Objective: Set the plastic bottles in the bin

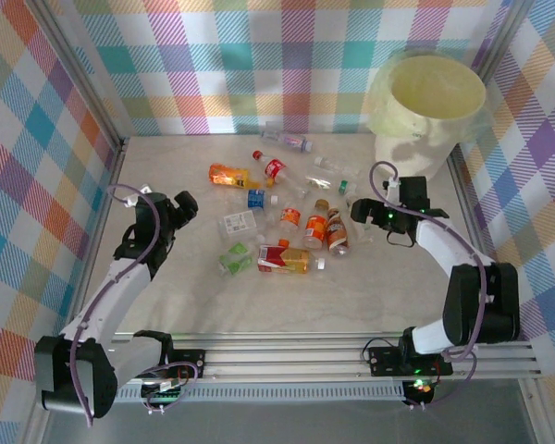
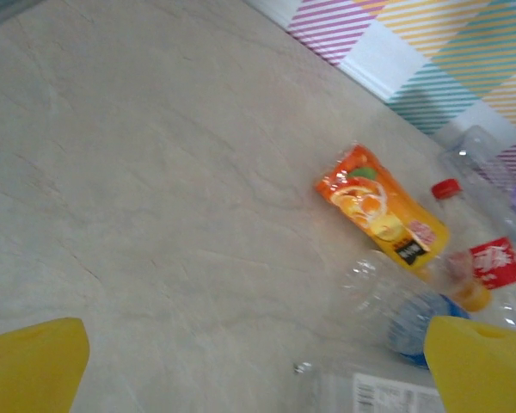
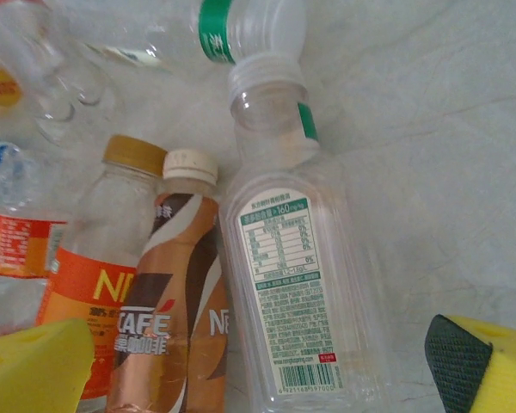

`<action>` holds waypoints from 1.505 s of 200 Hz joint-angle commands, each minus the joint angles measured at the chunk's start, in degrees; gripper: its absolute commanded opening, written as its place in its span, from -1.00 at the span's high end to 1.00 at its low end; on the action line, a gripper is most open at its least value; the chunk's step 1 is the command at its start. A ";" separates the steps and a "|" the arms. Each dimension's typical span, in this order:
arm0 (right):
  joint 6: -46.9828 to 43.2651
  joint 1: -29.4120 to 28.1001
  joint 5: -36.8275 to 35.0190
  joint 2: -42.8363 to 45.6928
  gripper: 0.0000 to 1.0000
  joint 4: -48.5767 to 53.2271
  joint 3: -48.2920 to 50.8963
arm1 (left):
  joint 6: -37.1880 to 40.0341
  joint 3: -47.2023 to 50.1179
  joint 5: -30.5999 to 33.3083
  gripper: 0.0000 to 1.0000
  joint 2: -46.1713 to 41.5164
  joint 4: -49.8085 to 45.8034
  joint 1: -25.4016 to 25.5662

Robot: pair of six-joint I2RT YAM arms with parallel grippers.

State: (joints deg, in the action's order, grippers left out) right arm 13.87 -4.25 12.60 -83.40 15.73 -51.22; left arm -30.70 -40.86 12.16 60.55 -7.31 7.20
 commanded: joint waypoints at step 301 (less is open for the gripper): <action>4.03 -6.83 1.40 5.44 0.35 -2.24 -14.99 | -21.95 -19.52 -0.94 -1.00 7.55 -21.57 14.82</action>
State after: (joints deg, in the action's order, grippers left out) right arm 15.40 -10.90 6.24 -78.96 18.76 -61.47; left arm -50.17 -55.55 9.69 65.60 -23.16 20.23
